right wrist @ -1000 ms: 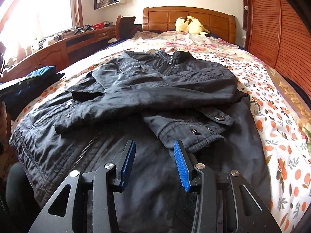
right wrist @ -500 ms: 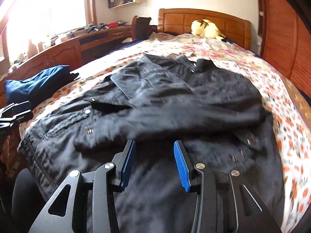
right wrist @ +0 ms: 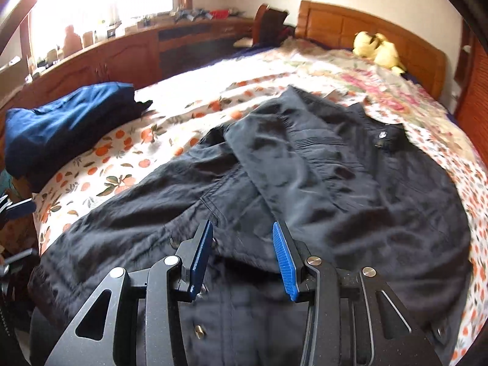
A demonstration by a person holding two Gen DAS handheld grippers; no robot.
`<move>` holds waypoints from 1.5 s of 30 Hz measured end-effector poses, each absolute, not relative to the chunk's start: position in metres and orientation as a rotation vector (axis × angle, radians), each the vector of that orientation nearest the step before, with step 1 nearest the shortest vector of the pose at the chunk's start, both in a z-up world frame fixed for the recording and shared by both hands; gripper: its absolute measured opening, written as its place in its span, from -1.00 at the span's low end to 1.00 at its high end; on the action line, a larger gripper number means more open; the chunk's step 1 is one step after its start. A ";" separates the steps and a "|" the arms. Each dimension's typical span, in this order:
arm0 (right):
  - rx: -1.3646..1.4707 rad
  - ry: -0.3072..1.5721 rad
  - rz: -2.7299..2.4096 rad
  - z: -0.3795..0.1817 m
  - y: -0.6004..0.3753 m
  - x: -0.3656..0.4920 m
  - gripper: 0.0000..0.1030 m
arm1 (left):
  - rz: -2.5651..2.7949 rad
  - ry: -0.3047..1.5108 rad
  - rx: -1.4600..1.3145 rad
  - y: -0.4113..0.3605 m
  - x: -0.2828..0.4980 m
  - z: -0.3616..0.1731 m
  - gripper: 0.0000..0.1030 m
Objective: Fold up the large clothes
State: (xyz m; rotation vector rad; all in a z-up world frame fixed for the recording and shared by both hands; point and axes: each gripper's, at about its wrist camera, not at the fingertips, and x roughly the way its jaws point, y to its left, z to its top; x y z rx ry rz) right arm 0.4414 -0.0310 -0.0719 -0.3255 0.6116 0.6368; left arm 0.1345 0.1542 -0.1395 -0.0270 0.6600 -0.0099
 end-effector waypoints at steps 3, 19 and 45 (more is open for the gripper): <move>-0.339 0.707 0.657 -0.089 -0.018 0.454 -0.18 | -0.011 0.664 -0.021 0.154 0.133 -0.141 0.55; -0.259 0.608 0.642 -0.098 -0.117 0.367 -0.17 | -0.021 0.688 -0.030 0.145 0.129 -0.145 0.55; -0.114 0.699 0.255 -0.158 -0.327 0.312 0.10 | -0.024 0.782 0.006 0.114 0.145 -0.167 0.55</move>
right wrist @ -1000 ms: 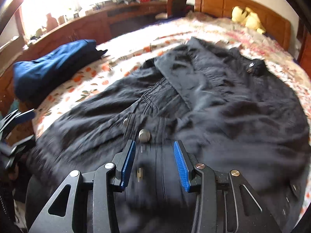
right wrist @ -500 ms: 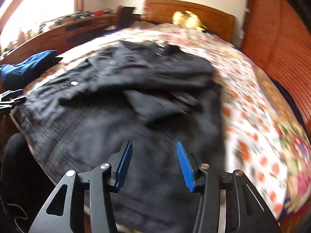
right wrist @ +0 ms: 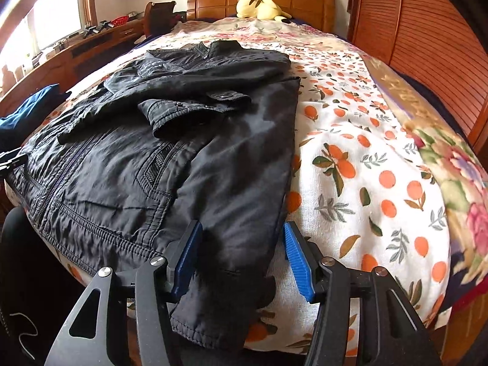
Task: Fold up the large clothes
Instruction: 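Move both grippers to the jacket hem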
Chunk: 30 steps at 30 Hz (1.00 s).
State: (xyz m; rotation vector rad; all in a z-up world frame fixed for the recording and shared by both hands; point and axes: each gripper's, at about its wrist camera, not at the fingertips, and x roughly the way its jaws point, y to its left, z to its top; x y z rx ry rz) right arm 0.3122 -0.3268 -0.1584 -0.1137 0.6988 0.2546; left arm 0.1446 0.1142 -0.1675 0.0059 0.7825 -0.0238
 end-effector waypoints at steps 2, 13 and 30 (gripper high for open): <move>-0.107 0.702 0.264 -0.157 -0.328 0.305 0.10 | -0.024 0.786 0.005 0.114 0.145 -0.168 0.55; -0.103 0.711 0.312 -0.154 -0.328 0.299 -0.11 | -0.031 0.794 -0.009 0.117 0.147 -0.173 0.56; -0.099 0.684 0.301 -0.154 -0.329 0.289 -0.30 | -0.055 0.793 -0.001 0.123 0.115 -0.171 0.16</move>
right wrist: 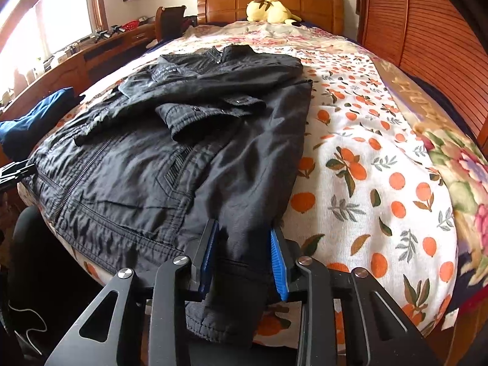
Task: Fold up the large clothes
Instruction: 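Move both grippers to the jacket hem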
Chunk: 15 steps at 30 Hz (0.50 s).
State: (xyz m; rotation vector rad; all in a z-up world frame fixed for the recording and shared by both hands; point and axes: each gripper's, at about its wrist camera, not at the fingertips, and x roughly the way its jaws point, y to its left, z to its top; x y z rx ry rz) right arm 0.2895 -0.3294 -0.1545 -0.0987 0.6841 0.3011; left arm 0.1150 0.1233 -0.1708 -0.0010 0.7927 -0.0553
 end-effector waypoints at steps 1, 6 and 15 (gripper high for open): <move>-0.097 0.688 0.298 -0.156 -0.331 0.289 -0.27 | -0.056 0.795 0.003 0.123 0.113 -0.171 0.16; -0.087 0.711 0.289 -0.158 -0.333 0.283 -0.19 | -0.059 0.799 0.008 0.126 0.106 -0.173 0.08; -0.101 0.726 0.295 -0.160 -0.329 0.273 -0.08 | -0.077 0.798 -0.045 0.135 0.100 -0.176 -0.05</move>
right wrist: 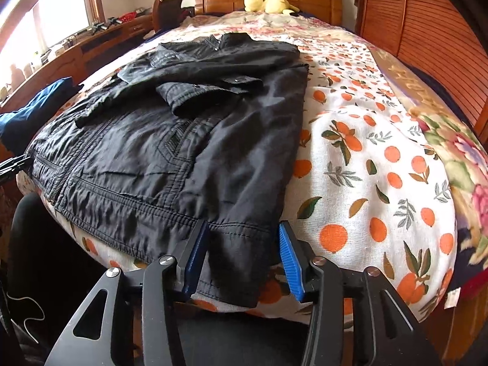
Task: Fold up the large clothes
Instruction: 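Move both grippers to the jacket hem, then grasp the jacket hem with both grippers, then lift the hem with both grippers and fold it toward the collar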
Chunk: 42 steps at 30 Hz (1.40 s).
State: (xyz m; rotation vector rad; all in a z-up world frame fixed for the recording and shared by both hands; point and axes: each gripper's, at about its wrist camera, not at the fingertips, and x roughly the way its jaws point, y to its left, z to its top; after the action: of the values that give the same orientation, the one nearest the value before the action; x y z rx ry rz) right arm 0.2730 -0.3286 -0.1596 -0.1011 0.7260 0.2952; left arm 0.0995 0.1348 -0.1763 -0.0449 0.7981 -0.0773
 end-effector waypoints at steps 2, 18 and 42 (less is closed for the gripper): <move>-0.097 0.714 0.296 -0.160 -0.328 0.272 -0.19 | -0.079 0.800 -0.054 0.136 0.099 -0.177 -0.05; -0.041 0.669 0.310 -0.157 -0.329 0.266 -0.35 | -0.080 0.809 -0.046 0.136 0.091 -0.183 -0.13; -0.084 0.585 0.314 -0.136 -0.318 0.272 -0.73 | -0.080 0.652 0.005 0.114 0.094 -0.108 -0.89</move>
State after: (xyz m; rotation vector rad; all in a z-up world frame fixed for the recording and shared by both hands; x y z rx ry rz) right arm 0.2723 -0.3177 -0.1358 -0.0843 0.5850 0.3141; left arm 0.0941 0.1142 -0.1085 0.0055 0.6523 -0.0802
